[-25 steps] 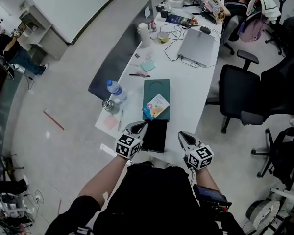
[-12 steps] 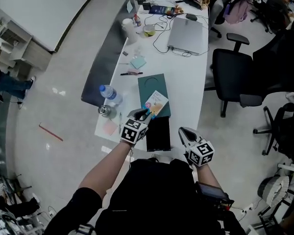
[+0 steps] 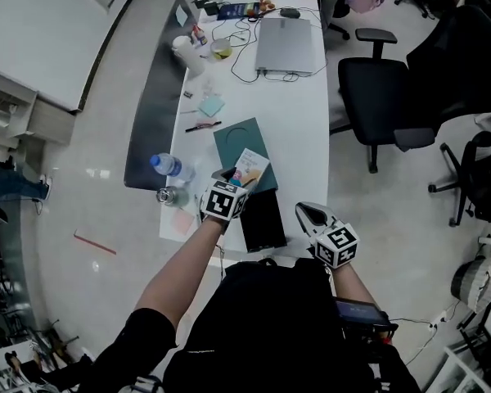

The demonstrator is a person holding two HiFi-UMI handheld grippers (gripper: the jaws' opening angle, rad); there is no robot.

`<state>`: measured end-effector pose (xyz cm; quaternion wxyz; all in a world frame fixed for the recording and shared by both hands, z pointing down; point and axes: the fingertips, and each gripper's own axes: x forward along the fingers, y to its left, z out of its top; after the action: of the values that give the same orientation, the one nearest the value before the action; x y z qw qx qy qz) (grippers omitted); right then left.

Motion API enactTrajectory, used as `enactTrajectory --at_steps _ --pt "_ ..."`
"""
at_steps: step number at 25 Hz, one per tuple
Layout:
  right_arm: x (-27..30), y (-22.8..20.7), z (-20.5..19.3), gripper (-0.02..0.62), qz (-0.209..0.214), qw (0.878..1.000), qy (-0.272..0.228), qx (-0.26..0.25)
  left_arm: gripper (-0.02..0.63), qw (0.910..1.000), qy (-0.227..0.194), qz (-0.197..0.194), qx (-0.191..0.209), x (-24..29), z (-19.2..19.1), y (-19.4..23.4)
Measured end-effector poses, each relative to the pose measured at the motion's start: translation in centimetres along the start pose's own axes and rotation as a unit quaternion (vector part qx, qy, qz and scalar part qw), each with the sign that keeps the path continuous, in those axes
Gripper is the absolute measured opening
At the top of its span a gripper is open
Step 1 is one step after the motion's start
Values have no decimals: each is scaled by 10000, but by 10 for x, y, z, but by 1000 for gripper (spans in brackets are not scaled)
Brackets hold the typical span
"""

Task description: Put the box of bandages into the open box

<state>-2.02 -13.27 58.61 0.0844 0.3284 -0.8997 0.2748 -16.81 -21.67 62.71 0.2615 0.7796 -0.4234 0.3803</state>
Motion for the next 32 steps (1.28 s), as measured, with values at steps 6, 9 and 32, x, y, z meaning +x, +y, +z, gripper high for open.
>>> enactTrajectory --at_steps 6,9,32 --pt "-8 -11 -5 25 -115 9999 -3 102 366 9993 309 118 -162 16 6 5" --pt "-13 -15 -9 25 -161 9997 -20 185 388 9985 484 243 -67 21 7 7" --pt "-31 -32 -14 25 -140 9994 -46 307 408 9904 819 633 -921 17 -5 5"
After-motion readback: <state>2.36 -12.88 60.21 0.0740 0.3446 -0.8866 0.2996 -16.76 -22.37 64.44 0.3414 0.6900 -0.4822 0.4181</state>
